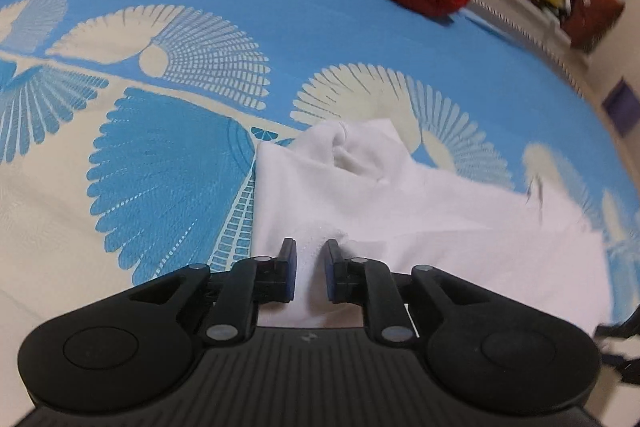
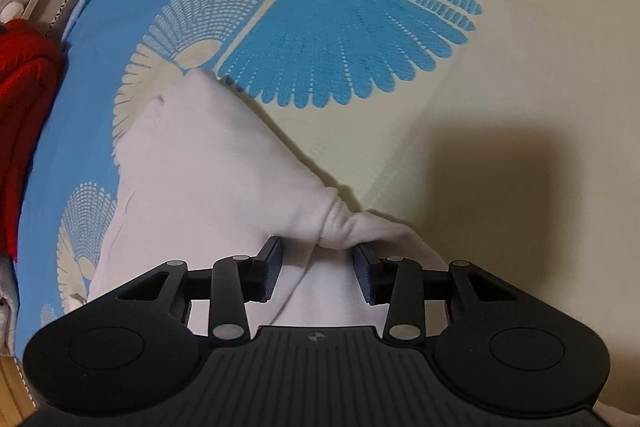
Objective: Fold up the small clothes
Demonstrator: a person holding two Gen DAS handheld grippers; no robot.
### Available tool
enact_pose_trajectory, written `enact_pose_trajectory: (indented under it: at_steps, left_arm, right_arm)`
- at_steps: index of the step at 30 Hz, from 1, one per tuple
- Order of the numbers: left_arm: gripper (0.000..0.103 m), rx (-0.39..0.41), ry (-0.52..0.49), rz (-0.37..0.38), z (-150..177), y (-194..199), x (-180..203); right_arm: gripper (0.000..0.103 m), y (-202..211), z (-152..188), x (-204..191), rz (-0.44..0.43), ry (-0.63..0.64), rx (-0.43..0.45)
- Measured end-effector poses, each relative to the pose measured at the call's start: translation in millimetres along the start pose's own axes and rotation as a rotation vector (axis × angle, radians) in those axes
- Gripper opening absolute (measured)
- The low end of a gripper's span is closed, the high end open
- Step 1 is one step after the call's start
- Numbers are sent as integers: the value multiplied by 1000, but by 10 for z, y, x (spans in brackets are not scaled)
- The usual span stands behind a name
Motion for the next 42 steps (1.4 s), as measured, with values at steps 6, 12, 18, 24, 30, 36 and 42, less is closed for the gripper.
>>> enact_pose_trajectory:
  at_steps: [6, 12, 18, 24, 30, 36, 42]
  left_arm:
    - [36, 57, -8, -33, -72, 38, -5]
    - [30, 39, -84, -41, 8, -52, 100]
    - [5, 151, 45, -70, -194, 156, -122]
    - [11, 118, 205, -101, -249, 179, -343]
    - [11, 107, 231, -1, -255, 287, -239]
    - [10, -87, 199, -62, 27, -11, -303]
    - [17, -91, 40, -76, 165, 140, -46]
  right_arm:
    - [42, -11, -6, -10, 0, 7, -2]
    - [42, -24, -4, -23, -1, 18, 2]
    - [42, -21, 0, -30, 1, 18, 3]
    - [42, -17, -1, -34, 2, 20, 5]
    - [42, -14, 5, -31, 4, 20, 7]
    - [41, 9, 18, -22, -1, 16, 3]
    - [39, 82, 14, 83, 15, 9, 6]
Point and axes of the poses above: each gripper's, at about its wrist camera, not at the fingertips, and y roughly against the way its jaws point, x to its right, z to its underside, the point moved 7 cm from there along -y, roughly the way its jaws point, and after that the axes turned 6 degrees about -z, right-handed, at the moved point
